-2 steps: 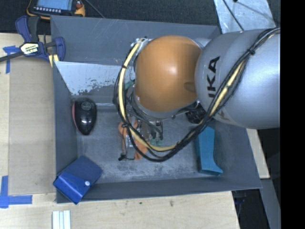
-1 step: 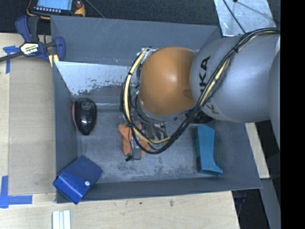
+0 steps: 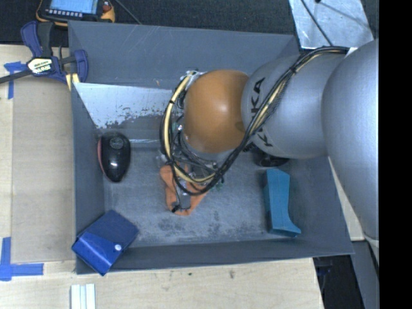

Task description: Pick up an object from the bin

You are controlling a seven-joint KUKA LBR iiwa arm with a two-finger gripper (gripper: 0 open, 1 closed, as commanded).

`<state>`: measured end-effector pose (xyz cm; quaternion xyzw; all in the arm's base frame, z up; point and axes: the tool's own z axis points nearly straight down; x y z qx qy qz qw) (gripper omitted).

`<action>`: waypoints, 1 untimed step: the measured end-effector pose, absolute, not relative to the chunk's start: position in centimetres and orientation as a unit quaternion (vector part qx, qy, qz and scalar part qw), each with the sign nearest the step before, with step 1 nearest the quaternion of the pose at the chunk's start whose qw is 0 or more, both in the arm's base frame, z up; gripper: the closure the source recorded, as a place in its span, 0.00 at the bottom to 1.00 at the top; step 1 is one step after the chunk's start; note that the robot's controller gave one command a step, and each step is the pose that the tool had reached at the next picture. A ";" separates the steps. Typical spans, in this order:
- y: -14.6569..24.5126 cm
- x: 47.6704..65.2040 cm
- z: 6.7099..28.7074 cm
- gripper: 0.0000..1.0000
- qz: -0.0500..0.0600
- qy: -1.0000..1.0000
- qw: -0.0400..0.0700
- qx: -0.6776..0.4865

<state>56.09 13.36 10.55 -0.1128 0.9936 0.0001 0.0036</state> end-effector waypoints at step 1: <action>11.3 58.5 7.3 0.00 0.001 0.997 0.001 -0.083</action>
Offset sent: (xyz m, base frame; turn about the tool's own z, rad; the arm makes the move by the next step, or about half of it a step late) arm 0.0344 -0.0541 -0.0355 0.2671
